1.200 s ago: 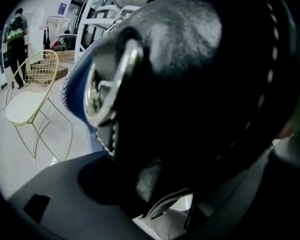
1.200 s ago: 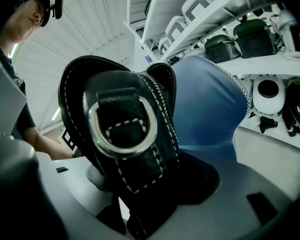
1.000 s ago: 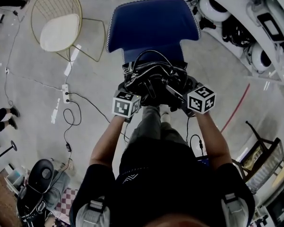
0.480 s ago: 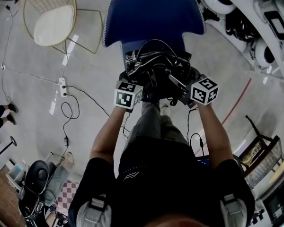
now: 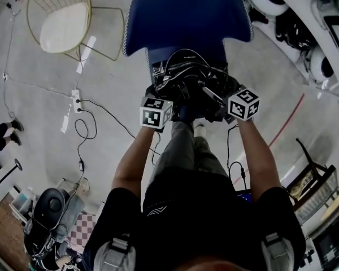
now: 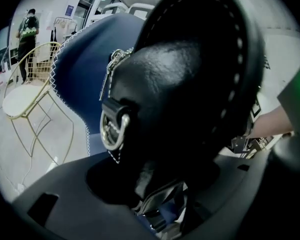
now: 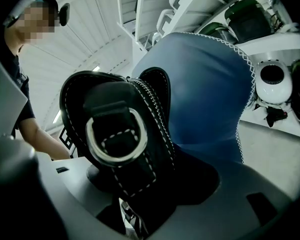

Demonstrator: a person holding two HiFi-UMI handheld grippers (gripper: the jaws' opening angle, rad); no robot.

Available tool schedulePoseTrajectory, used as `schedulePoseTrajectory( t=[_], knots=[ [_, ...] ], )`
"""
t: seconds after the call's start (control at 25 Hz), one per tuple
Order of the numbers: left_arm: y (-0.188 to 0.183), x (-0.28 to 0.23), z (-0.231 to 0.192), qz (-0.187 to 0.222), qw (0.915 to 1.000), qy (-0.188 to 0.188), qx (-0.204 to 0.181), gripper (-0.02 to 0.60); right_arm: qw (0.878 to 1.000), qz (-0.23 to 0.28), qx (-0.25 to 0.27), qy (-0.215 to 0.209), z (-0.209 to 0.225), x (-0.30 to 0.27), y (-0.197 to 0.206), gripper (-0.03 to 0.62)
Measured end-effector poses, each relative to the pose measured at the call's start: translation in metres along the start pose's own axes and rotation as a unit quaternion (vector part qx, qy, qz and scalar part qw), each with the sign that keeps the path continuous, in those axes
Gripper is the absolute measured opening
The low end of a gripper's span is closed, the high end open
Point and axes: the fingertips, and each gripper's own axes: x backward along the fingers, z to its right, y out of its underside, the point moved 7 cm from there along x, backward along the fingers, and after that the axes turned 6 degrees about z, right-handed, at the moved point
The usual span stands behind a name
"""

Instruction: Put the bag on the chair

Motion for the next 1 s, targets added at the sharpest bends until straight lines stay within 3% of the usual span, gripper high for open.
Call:
schedulePoseTrajectory(
  t=[0.44,1.0],
  knots=[
    [0.0,-0.023,-0.001,0.018,0.9993,0.023,-0.022,0.29,1.0,-0.005,-0.005,0.029,0.037,-0.003,0.018,0.288],
    [-0.007,-0.027,0.0,0.024,0.9995,-0.007,-0.02,0.323,0.995,-0.036,0.038,0.082,0.04,0.01,0.014,0.316]
  ],
)
